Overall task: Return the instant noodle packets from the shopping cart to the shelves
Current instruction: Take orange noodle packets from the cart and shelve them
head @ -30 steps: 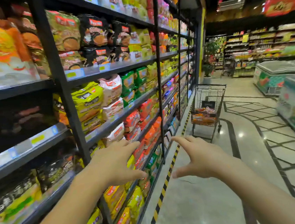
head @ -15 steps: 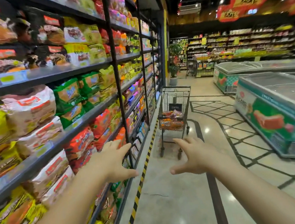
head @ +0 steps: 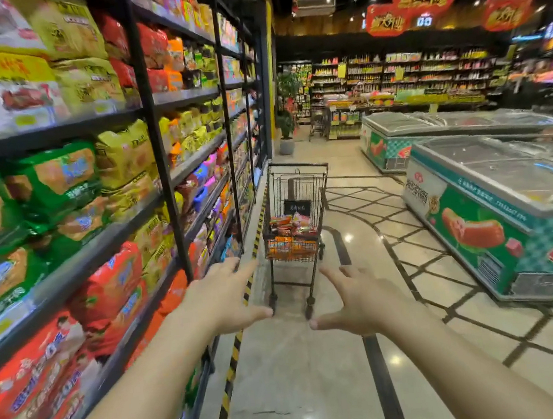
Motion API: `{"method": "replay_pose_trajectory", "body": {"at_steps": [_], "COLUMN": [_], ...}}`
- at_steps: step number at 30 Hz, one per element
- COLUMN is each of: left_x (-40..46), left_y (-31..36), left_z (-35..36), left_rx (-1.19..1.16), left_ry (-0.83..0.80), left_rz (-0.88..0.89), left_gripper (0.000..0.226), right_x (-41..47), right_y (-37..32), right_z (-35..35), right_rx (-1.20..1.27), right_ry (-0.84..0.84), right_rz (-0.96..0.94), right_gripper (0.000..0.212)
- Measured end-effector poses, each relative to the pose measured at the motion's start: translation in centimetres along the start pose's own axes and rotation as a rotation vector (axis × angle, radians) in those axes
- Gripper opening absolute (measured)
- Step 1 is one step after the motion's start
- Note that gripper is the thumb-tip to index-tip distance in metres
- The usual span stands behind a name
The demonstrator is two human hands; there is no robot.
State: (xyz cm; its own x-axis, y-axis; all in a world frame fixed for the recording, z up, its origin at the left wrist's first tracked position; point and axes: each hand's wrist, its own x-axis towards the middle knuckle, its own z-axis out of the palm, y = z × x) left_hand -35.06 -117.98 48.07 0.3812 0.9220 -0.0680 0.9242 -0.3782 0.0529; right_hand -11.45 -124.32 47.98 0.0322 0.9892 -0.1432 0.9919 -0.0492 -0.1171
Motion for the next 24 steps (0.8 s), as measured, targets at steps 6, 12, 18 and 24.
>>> {"method": "replay_pose_trajectory", "body": {"at_steps": [6,12,18,24], "left_x": [14.2,29.3,44.6,59.2], "left_y": [-1.0,-0.3,0.5,-1.0], "left_z": [2.5,3.2,2.9,5.2], "left_rx": [0.002,-0.016,-0.089,-0.088], "left_ry": [-0.027,-0.067,-0.092,-0.150], "left_rz": [0.027,-0.005,-0.028,-0.052], "left_gripper": [0.099,0.093,0.087,0.089], "right_x": [12.7,27.6,43.1,57.8], "right_y": [3.9,10.0,15.8,19.9], "right_z": [1.5,1.3,-0.9,0.4], "right_rx": [0.062,0.070,0.064,0.102], "right_ry": [-0.017,-0.042,-0.069,-0.125], "right_rz": [0.024,-0.006,-0.014,0.045], "right_gripper": [0.112,0.104,0.096,0.092]}}
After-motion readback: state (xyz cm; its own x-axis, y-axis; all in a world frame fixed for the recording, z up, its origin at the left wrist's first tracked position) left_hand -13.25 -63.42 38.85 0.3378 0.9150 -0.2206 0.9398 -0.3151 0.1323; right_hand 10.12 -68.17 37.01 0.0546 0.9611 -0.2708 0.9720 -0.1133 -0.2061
